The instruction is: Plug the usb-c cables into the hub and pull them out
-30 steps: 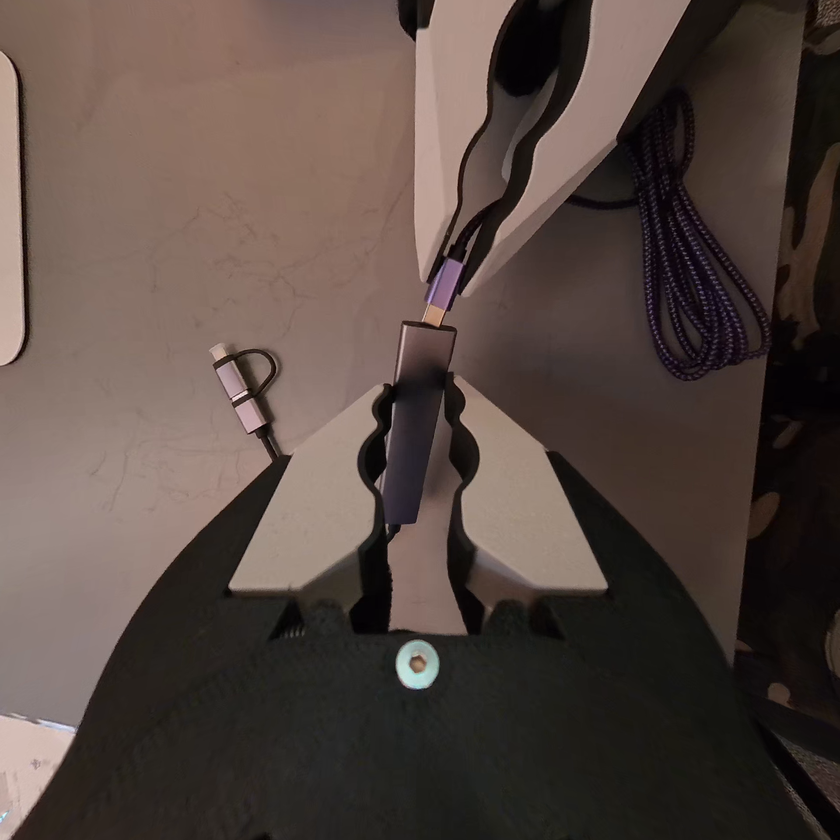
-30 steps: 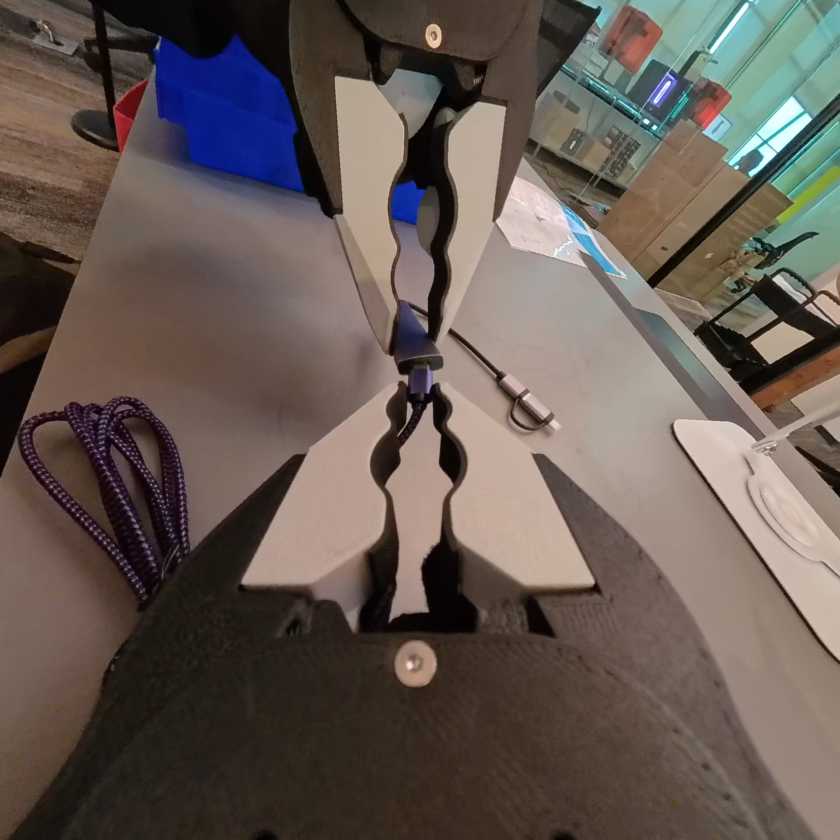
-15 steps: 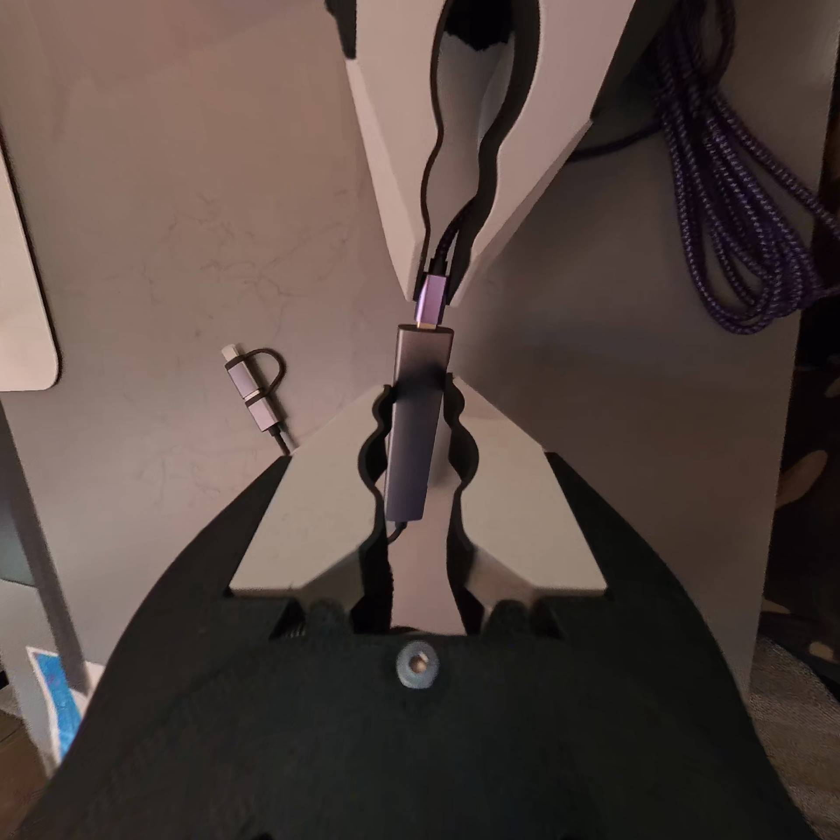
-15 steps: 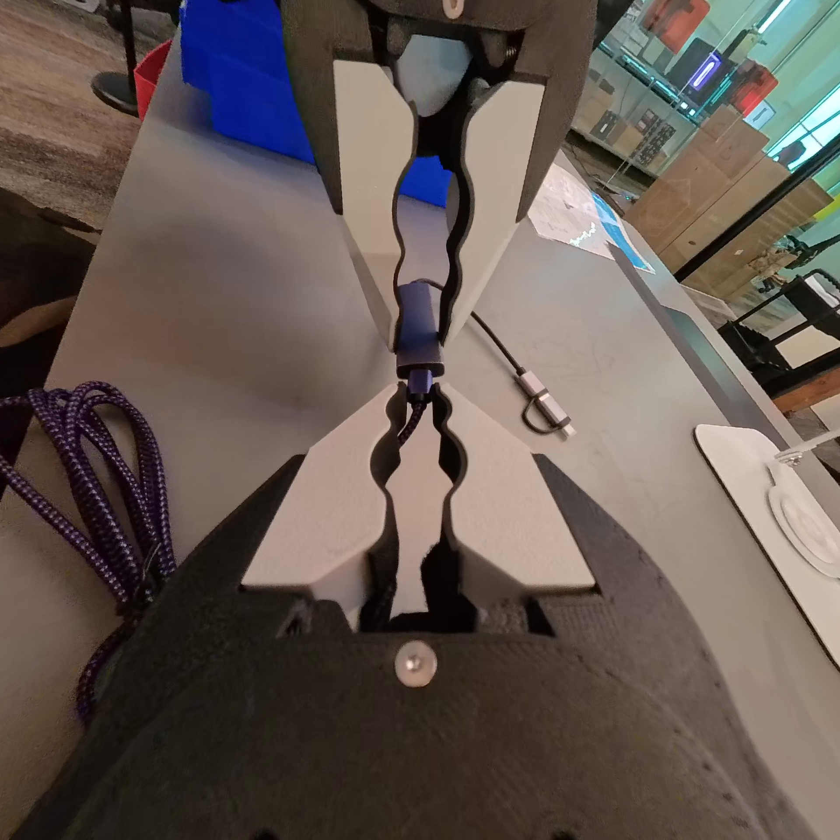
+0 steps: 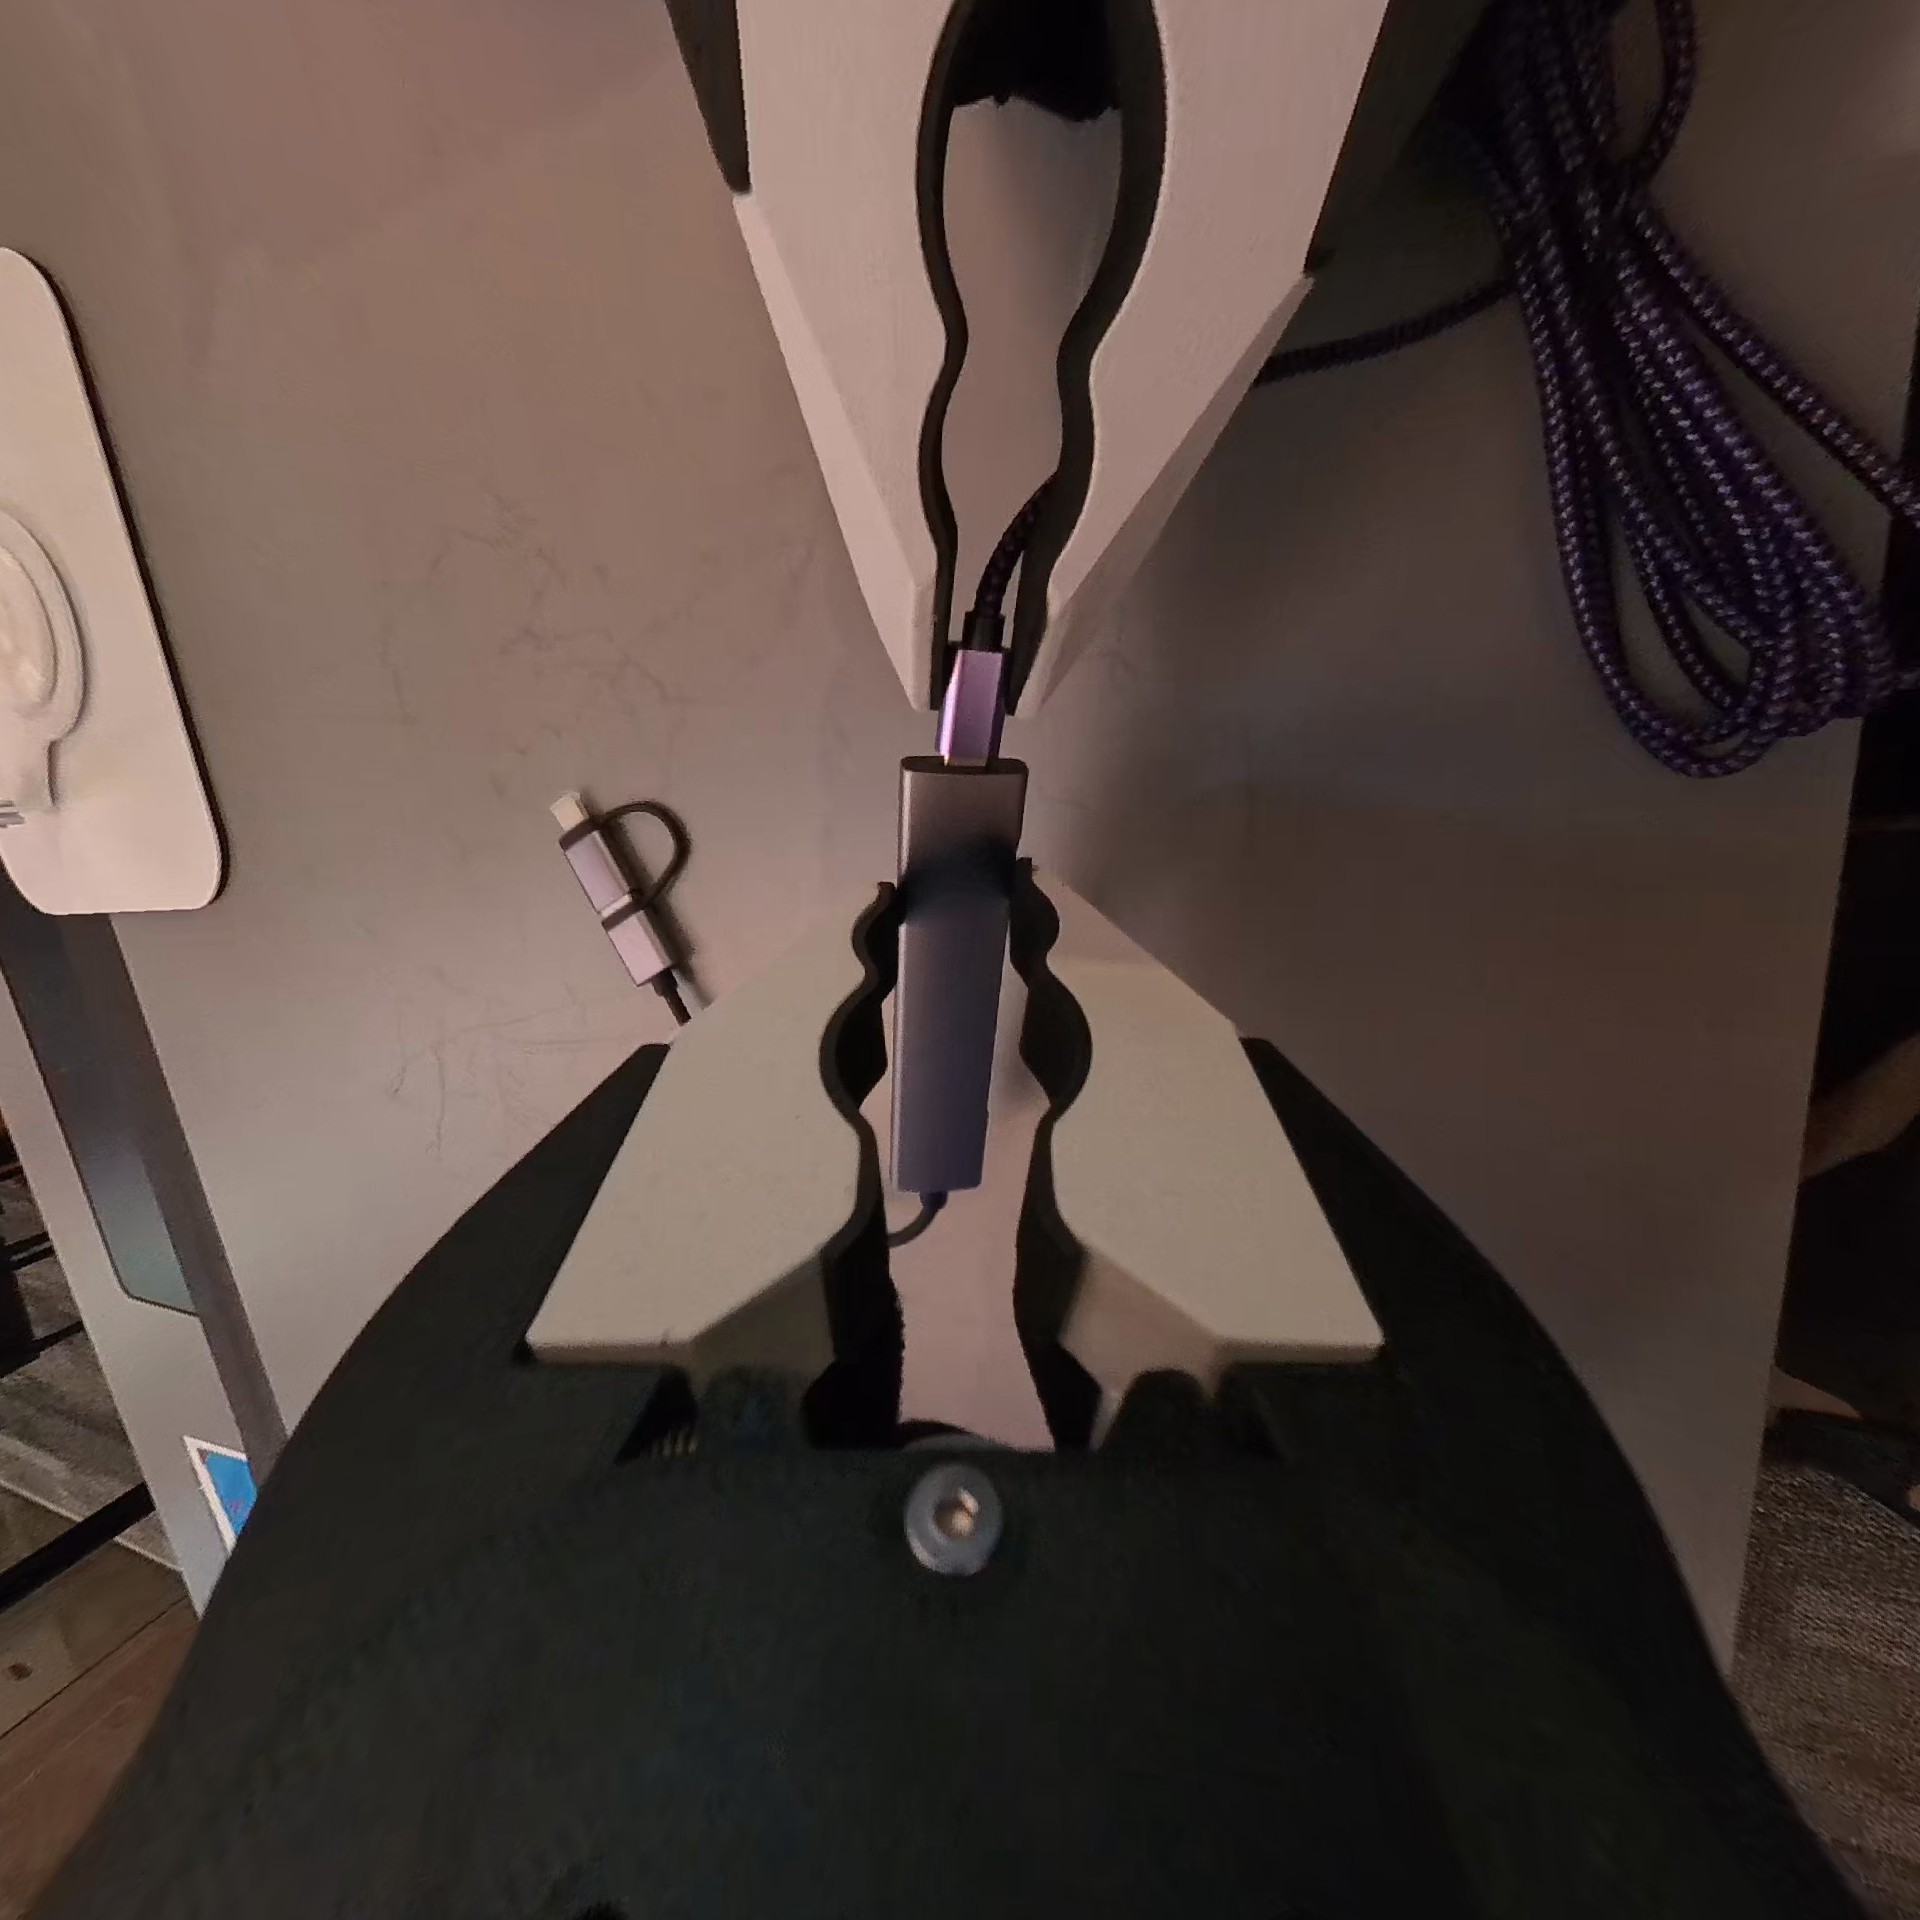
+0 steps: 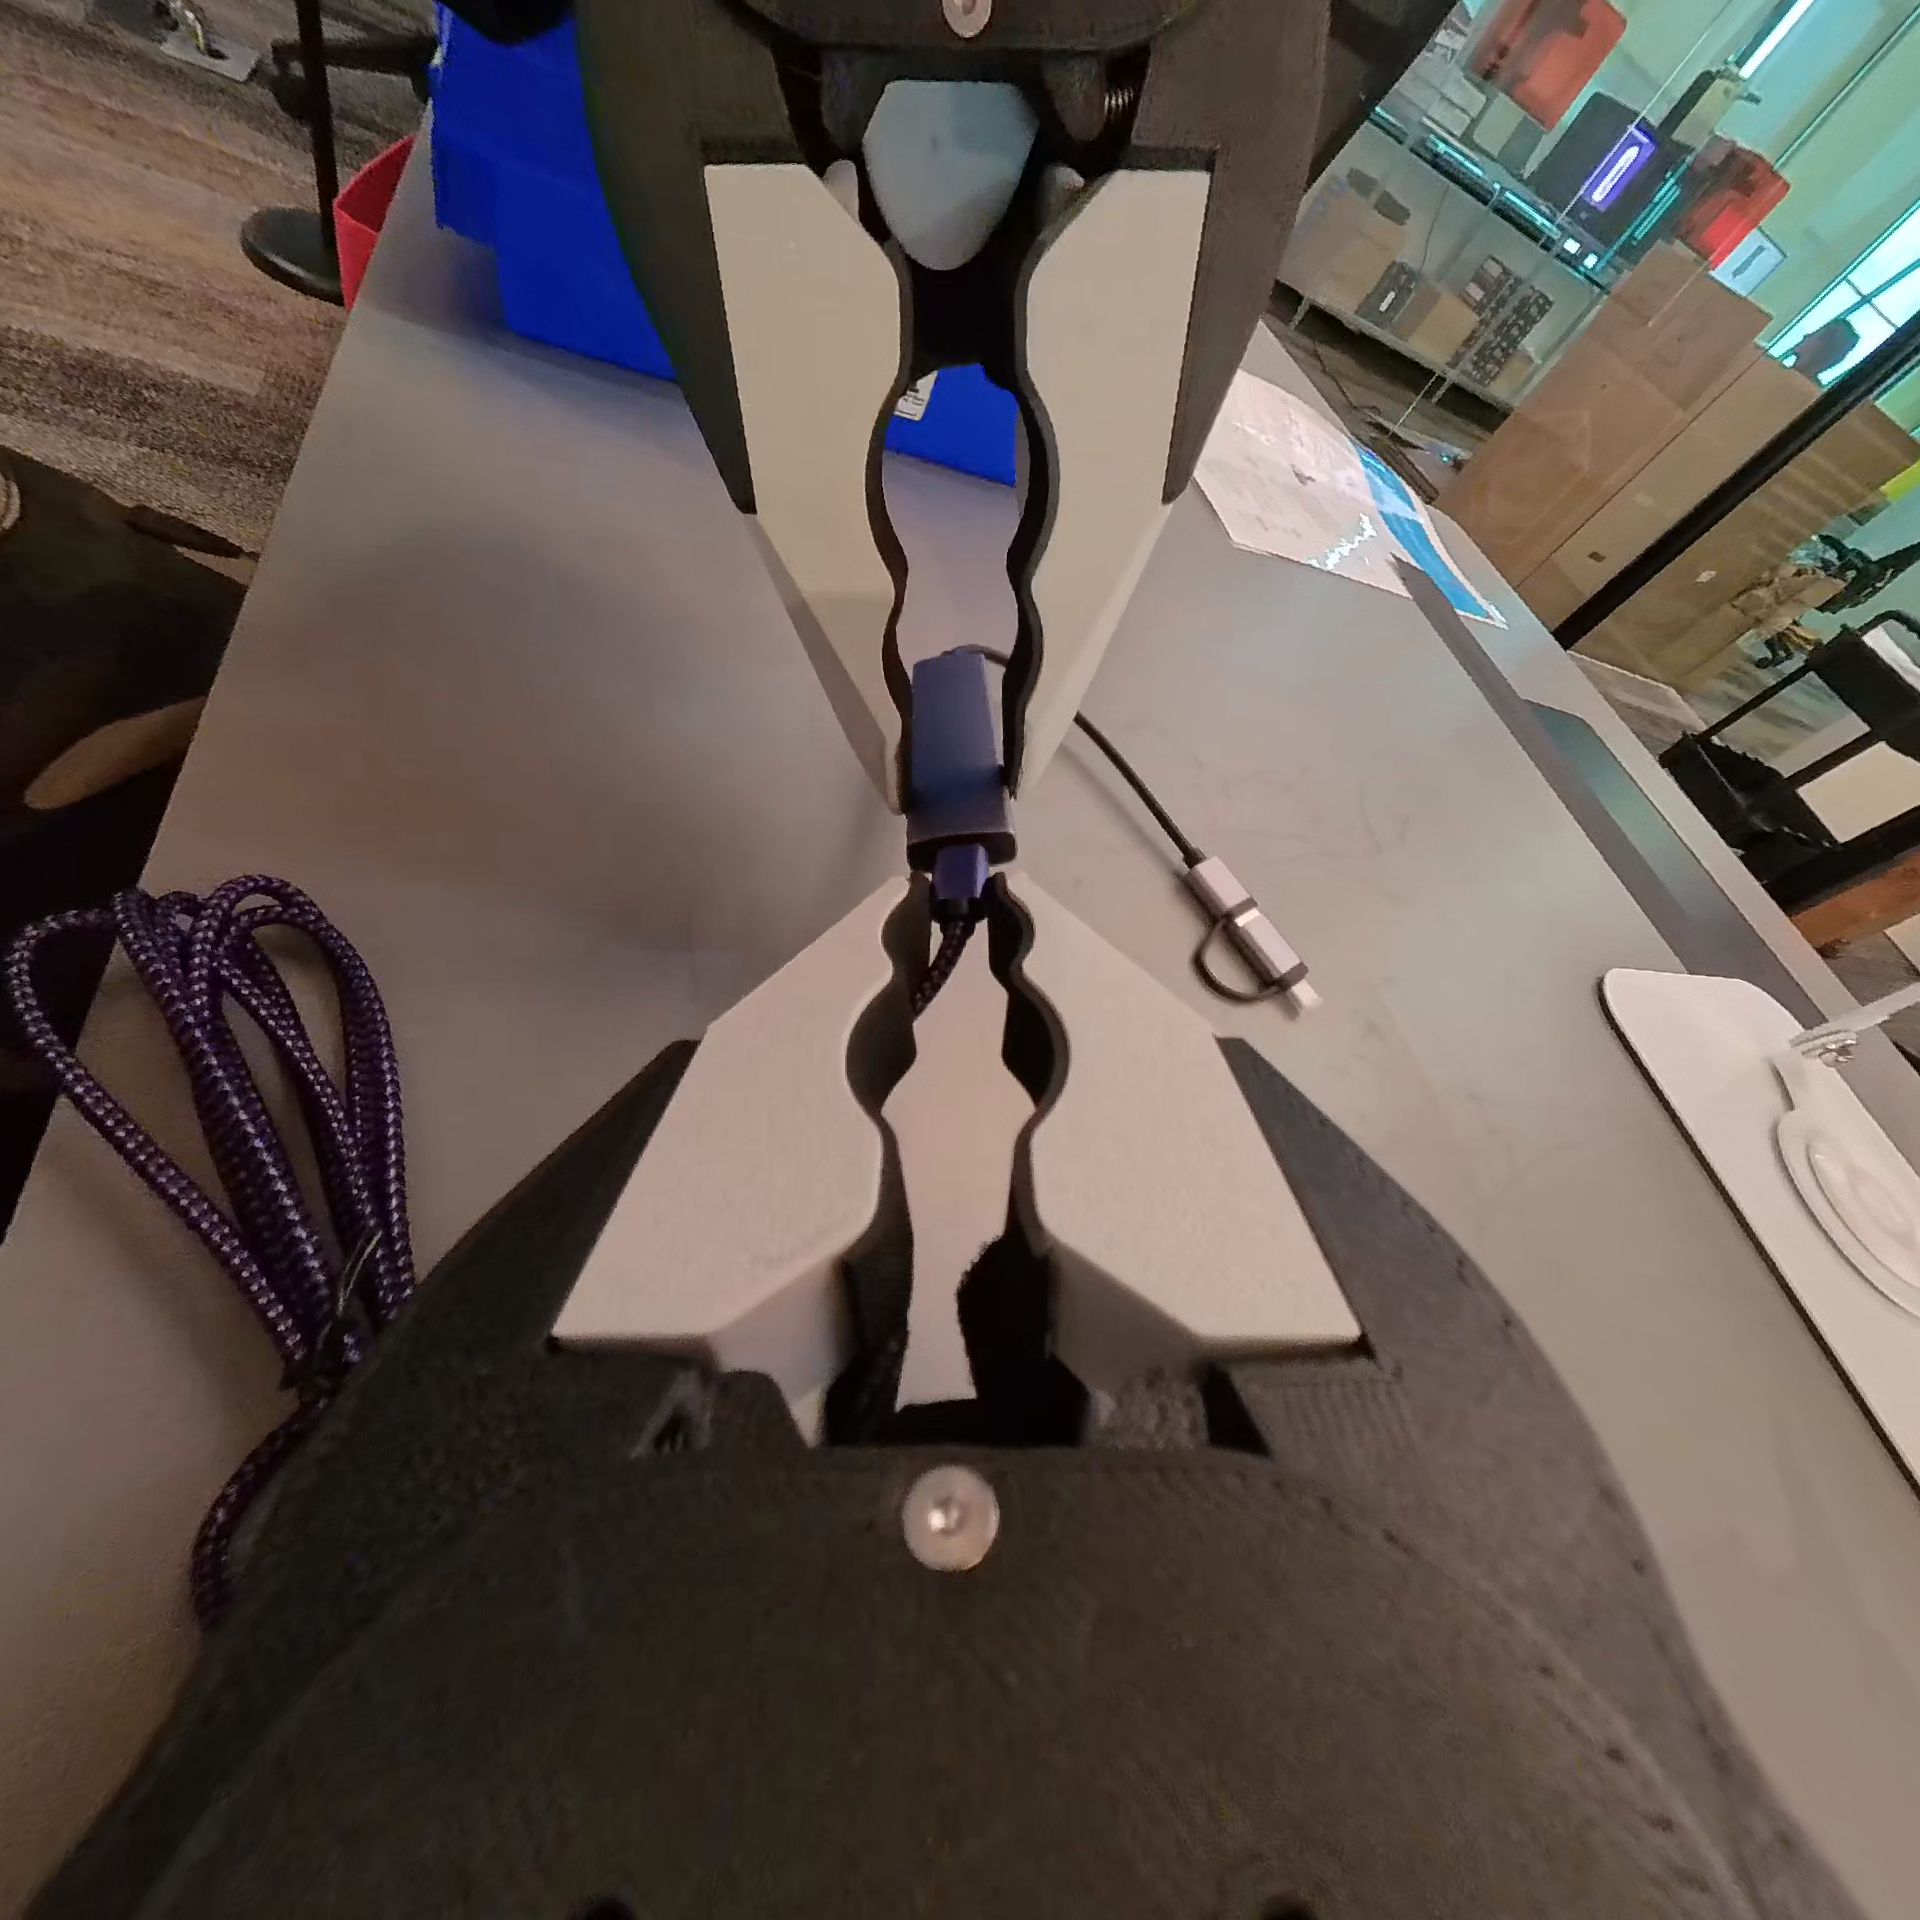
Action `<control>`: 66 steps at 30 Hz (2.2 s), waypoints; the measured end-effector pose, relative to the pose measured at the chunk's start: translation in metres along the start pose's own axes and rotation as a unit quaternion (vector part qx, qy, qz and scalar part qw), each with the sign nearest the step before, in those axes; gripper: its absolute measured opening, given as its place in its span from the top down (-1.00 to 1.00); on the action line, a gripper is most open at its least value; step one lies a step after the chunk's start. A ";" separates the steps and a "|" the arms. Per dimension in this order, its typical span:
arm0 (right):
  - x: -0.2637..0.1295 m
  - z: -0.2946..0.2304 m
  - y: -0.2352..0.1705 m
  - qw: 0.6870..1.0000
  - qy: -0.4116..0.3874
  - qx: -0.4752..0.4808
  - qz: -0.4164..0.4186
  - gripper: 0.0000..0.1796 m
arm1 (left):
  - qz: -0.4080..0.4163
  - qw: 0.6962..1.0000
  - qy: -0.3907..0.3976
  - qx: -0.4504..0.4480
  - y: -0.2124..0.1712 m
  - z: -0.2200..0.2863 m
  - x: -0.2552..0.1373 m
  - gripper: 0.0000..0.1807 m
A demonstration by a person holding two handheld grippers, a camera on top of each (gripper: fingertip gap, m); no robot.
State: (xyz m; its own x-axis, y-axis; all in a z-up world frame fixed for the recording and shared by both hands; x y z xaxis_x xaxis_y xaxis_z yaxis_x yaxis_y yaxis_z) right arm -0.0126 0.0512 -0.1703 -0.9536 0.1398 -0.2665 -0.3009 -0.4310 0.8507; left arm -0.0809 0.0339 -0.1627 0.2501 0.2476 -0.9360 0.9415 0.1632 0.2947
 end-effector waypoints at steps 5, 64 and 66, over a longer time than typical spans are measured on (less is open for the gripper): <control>0.002 -0.002 -0.002 1.000 0.002 -0.010 -0.009 0.91 | -0.019 1.000 0.004 0.012 0.000 0.002 0.002 0.81; -0.168 0.260 0.089 0.969 -0.151 0.187 -0.052 0.94 | 0.112 0.957 0.231 -0.136 -0.003 0.026 -0.044 0.61; -0.182 0.276 0.068 0.970 -0.164 0.173 -0.044 0.94 | 0.112 0.959 0.222 -0.138 -0.003 0.027 -0.039 0.61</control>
State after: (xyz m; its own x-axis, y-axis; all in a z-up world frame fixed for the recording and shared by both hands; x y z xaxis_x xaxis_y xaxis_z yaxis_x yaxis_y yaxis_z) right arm 0.1416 0.2430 0.0609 -0.8544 0.4634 -0.2352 -0.3082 -0.0874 0.9473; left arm -0.0876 -0.0024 -0.1324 0.2612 0.6776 -0.6875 0.7647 0.2893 0.5757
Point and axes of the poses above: each gripper's, where its closed fingertips meet, x out along the fingers, y out of its top, z = x × y across the jaws, the point moved 4 cm from there along -x, back along the fingers, and after that the axes turned 11 degrees about -y, right-handed, at the moved point
